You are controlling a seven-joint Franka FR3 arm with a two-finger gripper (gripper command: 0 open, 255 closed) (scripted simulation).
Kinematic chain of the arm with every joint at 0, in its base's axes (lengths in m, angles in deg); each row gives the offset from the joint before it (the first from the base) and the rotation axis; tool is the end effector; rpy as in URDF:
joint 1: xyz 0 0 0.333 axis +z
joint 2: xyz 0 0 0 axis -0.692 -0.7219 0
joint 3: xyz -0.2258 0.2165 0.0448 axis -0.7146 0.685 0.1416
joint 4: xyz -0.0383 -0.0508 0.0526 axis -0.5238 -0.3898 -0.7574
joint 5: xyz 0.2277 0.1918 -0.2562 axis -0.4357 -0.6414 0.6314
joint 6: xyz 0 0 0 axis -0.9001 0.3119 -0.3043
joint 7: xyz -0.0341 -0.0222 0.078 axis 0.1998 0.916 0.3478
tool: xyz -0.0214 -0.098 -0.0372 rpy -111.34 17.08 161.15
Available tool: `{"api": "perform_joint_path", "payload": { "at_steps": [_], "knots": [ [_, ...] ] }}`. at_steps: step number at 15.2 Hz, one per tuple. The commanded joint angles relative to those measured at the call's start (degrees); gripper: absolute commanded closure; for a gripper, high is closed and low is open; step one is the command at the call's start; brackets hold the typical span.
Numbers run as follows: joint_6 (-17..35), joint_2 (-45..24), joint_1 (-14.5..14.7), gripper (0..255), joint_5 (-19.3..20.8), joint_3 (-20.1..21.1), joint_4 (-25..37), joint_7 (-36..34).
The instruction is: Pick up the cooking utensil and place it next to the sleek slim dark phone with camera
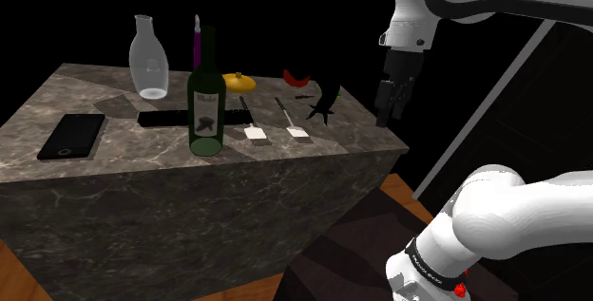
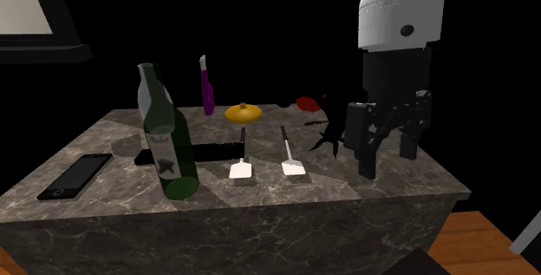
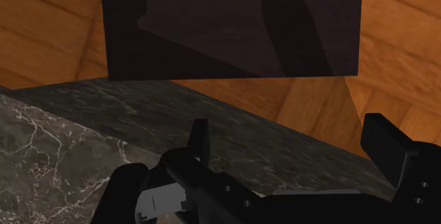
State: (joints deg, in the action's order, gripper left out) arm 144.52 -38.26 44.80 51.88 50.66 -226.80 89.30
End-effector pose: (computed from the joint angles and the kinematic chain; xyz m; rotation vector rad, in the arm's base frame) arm 0.2915 0.0152 0.5399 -3.0847 -0.0414 0.3749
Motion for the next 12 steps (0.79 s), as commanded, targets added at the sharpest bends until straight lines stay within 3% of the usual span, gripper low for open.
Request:
{"api": "perform_joint_path", "payload": {
  "at_steps": [1,12],
  "knots": [
    [0.0,0.0,0.0,0,0.0,0.0,0.0,0.0],
    [22.3,-18.6,-2.6,0,-0.2,1.9,2.5,-7.2]
  ]
}}
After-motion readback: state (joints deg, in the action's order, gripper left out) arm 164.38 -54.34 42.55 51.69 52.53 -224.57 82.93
